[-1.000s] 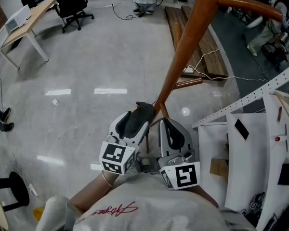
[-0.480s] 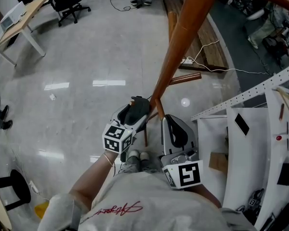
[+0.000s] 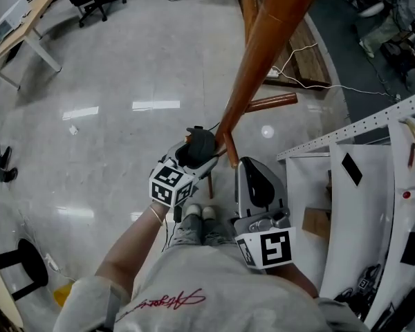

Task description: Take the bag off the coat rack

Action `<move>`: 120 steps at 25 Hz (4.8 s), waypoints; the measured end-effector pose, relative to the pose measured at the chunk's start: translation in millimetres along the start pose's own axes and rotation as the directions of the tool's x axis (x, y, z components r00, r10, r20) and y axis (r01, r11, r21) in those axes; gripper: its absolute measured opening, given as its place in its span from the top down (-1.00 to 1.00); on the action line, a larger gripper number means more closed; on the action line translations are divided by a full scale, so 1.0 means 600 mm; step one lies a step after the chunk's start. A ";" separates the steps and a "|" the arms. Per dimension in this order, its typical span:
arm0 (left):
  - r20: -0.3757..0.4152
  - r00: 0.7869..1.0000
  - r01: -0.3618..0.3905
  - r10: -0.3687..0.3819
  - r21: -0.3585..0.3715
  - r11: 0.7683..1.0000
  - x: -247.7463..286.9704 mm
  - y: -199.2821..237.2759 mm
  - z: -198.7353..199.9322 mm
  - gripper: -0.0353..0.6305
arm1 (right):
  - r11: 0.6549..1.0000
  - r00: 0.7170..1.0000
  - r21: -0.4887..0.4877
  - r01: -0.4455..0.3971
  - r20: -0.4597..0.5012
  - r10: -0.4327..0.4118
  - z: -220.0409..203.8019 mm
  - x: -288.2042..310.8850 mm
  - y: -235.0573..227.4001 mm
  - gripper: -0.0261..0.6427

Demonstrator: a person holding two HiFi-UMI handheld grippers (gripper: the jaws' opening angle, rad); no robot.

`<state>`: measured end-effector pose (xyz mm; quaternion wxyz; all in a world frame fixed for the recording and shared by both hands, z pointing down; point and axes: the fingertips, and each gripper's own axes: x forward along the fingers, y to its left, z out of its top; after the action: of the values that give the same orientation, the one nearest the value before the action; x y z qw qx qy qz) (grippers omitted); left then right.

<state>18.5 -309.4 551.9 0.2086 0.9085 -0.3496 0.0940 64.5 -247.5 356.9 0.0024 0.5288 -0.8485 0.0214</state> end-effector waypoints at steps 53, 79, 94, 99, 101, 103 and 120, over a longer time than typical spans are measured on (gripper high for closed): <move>0.139 0.990 -0.037 0.034 0.020 0.999 -0.104 -0.040 0.111 0.85 | 1.000 0.999 -0.017 0.001 0.046 -0.001 0.016 0.005 -0.001 0.86; 0.381 0.919 -0.212 0.104 0.254 0.944 -0.301 -0.154 0.332 0.85 | 0.981 0.960 -0.071 -0.181 0.205 0.192 0.123 0.023 0.107 0.86; 0.433 0.887 -0.263 0.158 0.193 0.945 -0.315 -0.171 0.344 0.85 | 0.968 0.944 -0.085 -0.236 0.217 0.250 0.135 0.006 0.115 0.86; 0.431 0.887 -0.263 0.168 0.172 0.949 -0.316 -0.181 0.337 0.85 | 0.965 0.940 -0.102 -0.242 0.223 0.259 0.137 -0.009 0.112 0.86; 0.435 0.887 -0.251 0.155 0.172 0.953 -0.320 -0.184 0.333 0.85 | 0.966 0.941 -0.102 -0.236 0.224 0.254 0.136 -0.013 0.113 0.86; 0.439 0.887 -0.239 0.144 0.170 0.956 -0.324 -0.189 0.328 0.85 | 0.969 0.944 -0.099 -0.227 0.224 0.244 0.135 -0.019 0.113 0.86; 0.398 0.917 -0.104 0.016 0.201 0.974 -0.402 -0.258 0.263 0.85 | 0.991 0.963 -0.065 -0.121 0.233 0.133 0.130 -0.120 0.191 0.86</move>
<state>-51.4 -132.4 285.5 0.0302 0.9149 -0.3998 -0.0463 -5.1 -135.9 273.2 -0.0867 0.4720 -0.8751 -0.0631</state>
